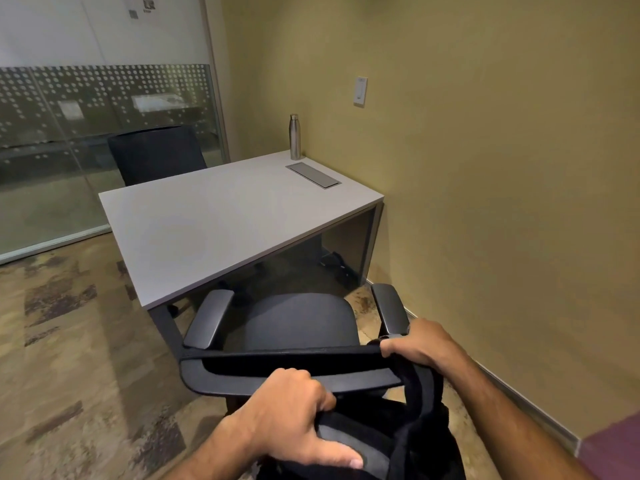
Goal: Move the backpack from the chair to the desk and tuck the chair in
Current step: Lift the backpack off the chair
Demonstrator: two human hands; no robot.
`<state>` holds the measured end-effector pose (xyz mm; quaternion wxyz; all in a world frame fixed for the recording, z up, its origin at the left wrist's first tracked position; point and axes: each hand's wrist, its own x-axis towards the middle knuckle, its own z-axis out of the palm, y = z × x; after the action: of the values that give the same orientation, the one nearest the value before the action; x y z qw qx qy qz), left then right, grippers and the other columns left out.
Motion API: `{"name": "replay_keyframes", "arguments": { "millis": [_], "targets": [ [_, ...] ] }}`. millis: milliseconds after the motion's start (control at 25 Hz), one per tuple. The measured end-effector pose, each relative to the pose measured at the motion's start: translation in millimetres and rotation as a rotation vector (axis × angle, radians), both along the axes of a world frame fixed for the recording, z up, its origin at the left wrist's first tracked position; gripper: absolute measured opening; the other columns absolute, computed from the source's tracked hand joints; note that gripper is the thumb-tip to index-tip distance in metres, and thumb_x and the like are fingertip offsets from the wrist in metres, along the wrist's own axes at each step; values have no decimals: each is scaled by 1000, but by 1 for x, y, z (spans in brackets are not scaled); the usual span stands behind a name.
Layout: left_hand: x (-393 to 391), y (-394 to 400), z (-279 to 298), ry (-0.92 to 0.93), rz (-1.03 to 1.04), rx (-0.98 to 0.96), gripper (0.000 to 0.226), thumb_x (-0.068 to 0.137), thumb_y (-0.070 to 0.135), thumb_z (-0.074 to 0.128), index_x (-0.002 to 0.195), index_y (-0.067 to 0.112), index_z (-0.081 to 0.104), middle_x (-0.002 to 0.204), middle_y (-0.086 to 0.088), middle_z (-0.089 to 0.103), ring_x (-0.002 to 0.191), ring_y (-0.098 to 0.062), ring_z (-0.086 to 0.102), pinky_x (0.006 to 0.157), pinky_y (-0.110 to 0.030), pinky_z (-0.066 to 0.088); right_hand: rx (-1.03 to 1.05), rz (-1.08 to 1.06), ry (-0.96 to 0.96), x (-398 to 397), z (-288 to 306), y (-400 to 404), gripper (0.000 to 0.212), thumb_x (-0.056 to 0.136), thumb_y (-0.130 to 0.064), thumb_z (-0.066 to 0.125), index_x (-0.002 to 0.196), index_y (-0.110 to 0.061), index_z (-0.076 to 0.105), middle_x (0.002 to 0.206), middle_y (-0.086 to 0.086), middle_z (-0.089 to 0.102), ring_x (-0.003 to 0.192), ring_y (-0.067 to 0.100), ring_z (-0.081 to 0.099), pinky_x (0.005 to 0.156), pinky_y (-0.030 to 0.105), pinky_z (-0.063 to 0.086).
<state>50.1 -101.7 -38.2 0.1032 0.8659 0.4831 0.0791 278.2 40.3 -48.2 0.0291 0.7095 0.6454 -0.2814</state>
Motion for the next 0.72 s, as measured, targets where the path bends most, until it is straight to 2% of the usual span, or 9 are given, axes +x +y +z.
{"name": "replay_keyframes", "arguments": {
  "millis": [120,200,280,320,400,480,520,600,720],
  "targets": [
    [29,6,-2,-97,-35,-5,82,73,85,56,54,8,34,46,-7,32,50,-31,34,49,-39,26,26,-146,219,21,-7,2,50,46,-40,81,79,-4,70,83,9,74,68,21,66,58,31,48],
    [47,8,-5,-184,-43,-16,80,76,81,58,53,9,31,45,-6,31,49,-30,34,48,-36,24,4,-271,383,45,-10,4,50,38,-36,83,72,-2,70,71,11,74,59,24,64,56,31,46],
    [66,8,-12,-264,-37,-32,77,79,77,58,52,11,29,45,-7,32,48,-29,33,49,-33,21,-9,-392,488,73,-17,7,53,38,-33,83,74,2,70,65,11,72,57,25,64,57,33,47],
    [77,7,-15,-308,-28,-50,75,81,74,58,51,12,28,45,-7,31,48,-27,31,48,-32,20,-6,-436,518,88,-23,8,55,44,-30,85,82,7,70,66,12,72,59,26,65,58,33,48],
    [102,5,-26,-416,-5,-104,71,83,67,62,52,12,30,45,-5,30,47,-22,30,47,-26,20,24,-477,538,111,-32,4,63,58,-23,88,108,8,66,85,13,73,72,27,68,63,33,50],
    [125,2,-37,-529,25,-176,65,84,59,64,54,9,35,48,-8,34,47,-21,31,48,-22,23,53,-465,560,127,-43,-2,82,65,-25,91,133,-4,51,116,13,64,95,28,66,73,33,52],
    [134,2,-43,-577,50,-208,63,84,55,65,54,9,37,49,-10,35,48,-22,32,49,-24,24,60,-461,578,132,-43,-9,91,68,-26,92,142,-10,41,124,13,59,101,27,63,75,34,51],
    [150,5,-54,-641,121,-239,57,83,51,67,52,12,39,49,-7,36,47,-17,32,49,-31,26,77,-477,639,144,-52,-22,102,72,-28,91,150,-12,28,134,16,54,108,28,58,80,34,50],
    [171,14,-64,-667,224,-224,55,81,53,65,51,15,39,47,2,34,47,-8,33,49,-33,28,285,-703,709,167,-94,-62,95,71,-30,91,147,-15,36,139,11,49,126,31,50,104,48,46]
  ]
}}
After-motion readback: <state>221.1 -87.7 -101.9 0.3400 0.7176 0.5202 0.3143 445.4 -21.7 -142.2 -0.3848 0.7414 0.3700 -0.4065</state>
